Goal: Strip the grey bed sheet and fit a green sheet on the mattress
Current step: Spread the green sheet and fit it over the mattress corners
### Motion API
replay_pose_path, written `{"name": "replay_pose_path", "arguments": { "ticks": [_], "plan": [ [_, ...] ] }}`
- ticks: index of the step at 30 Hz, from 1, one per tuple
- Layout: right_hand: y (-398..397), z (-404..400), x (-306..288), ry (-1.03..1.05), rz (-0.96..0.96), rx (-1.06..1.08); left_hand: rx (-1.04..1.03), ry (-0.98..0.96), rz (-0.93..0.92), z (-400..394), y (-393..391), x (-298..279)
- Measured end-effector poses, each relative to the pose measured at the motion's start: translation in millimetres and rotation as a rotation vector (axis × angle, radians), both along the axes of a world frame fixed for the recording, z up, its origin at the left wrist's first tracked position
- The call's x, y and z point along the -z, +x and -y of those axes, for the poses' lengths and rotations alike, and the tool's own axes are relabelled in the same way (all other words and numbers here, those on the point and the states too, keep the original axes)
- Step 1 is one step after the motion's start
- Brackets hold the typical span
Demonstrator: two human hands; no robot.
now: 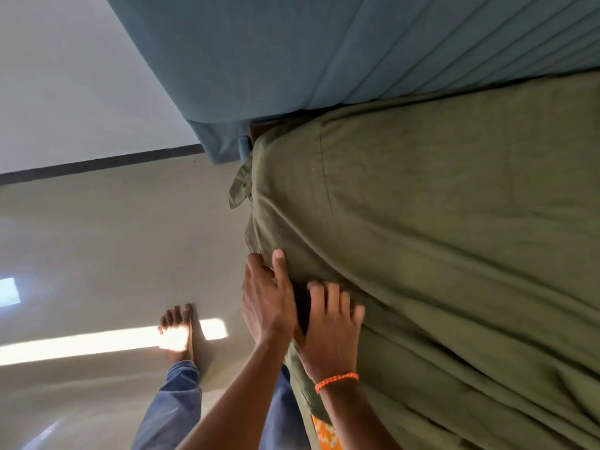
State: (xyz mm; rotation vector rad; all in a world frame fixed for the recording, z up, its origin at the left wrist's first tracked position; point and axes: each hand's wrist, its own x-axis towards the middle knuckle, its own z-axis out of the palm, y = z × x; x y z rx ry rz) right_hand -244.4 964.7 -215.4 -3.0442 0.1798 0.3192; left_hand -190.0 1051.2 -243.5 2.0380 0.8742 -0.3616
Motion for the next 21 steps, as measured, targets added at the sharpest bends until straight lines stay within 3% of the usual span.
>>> {"name": "replay_pose_path", "arguments": {
  "ticks": [2, 9, 13, 17, 21],
  "plan": [
    [-10.1, -4.2, 1.4, -0.026, -0.079, -0.081, 0.043, -0.003, 0.039, -0.4, -4.8, -1.3],
    [-12.7, -18.7, 4.6, 0.124, -0.002, -0.276, 0.106, 0.045, 0.106, -38.1, -1.7, 2.2],
    [-30.6, -47.1, -3.5, 0.192, -0.119, -0.423, 0.166, 0.081, 0.065, -71.2, -21.6, 3.5],
    [-26.3, -67.0, 10.2, 0.218, -0.265, -0.394, 0.254, 0.144, 0.061, -94.3, -25.2, 6.6],
    [-3.5, -83.4, 10.3, 0.303, -0.527, -0.228, 0.321, 0.200, 0.000, -102.9, -24.6, 15.5]
  ]
}}
